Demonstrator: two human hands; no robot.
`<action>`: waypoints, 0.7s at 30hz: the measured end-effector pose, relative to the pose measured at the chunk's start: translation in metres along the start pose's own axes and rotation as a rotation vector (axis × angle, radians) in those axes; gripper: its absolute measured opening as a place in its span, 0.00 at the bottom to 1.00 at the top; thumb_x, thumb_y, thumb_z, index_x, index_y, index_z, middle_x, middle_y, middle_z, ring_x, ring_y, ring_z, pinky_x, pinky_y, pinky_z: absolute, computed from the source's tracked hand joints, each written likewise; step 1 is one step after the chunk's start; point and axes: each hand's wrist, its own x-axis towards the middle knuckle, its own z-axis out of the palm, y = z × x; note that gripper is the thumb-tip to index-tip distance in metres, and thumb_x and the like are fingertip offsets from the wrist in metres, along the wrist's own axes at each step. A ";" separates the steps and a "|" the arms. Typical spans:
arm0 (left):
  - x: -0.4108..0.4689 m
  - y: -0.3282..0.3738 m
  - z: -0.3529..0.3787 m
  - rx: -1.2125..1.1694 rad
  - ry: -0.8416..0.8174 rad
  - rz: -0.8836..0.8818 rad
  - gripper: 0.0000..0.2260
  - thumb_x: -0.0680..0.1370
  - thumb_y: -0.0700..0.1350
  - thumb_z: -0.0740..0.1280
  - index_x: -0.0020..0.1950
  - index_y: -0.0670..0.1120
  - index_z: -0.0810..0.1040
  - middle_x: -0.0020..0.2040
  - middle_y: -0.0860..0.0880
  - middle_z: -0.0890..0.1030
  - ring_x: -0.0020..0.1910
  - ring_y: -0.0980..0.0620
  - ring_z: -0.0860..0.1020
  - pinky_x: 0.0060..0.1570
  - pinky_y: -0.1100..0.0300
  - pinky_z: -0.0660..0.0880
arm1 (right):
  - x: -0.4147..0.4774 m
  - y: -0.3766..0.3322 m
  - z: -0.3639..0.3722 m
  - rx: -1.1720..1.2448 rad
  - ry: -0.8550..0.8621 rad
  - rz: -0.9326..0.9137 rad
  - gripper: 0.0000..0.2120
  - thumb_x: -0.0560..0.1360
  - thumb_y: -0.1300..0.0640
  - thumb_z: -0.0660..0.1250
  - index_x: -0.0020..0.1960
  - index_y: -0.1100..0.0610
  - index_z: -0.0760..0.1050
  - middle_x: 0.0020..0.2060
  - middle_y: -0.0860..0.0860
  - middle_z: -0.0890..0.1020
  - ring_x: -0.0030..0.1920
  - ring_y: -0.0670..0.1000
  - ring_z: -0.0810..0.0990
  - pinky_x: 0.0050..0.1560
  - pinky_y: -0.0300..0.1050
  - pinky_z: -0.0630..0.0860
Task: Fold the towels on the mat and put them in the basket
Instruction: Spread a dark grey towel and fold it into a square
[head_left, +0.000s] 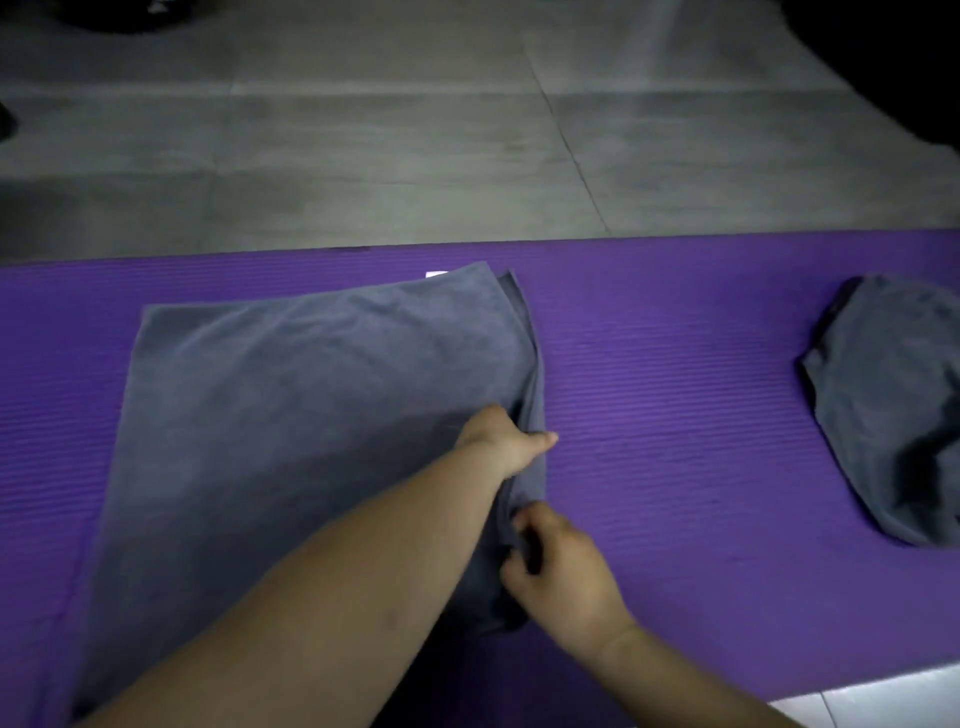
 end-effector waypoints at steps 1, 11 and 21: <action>0.004 0.003 0.006 0.034 0.037 -0.008 0.26 0.75 0.52 0.66 0.68 0.39 0.67 0.67 0.42 0.72 0.65 0.44 0.72 0.61 0.57 0.68 | 0.002 0.002 0.002 -0.039 0.041 -0.021 0.15 0.61 0.54 0.56 0.43 0.59 0.73 0.37 0.55 0.80 0.47 0.49 0.67 0.41 0.42 0.65; -0.035 -0.095 -0.131 0.069 0.322 0.051 0.08 0.73 0.40 0.68 0.49 0.37 0.79 0.44 0.41 0.79 0.48 0.47 0.77 0.35 0.66 0.66 | 0.031 -0.106 0.058 -0.290 -0.132 -0.496 0.12 0.65 0.55 0.54 0.40 0.55 0.75 0.33 0.49 0.81 0.32 0.48 0.80 0.29 0.35 0.69; -0.042 -0.263 -0.220 -0.641 0.024 -0.233 0.06 0.77 0.40 0.63 0.40 0.46 0.73 0.35 0.48 0.76 0.28 0.57 0.76 0.25 0.72 0.72 | 0.031 -0.194 0.198 -0.702 -0.331 -0.592 0.16 0.46 0.42 0.73 0.24 0.53 0.76 0.16 0.46 0.74 0.16 0.41 0.72 0.24 0.36 0.41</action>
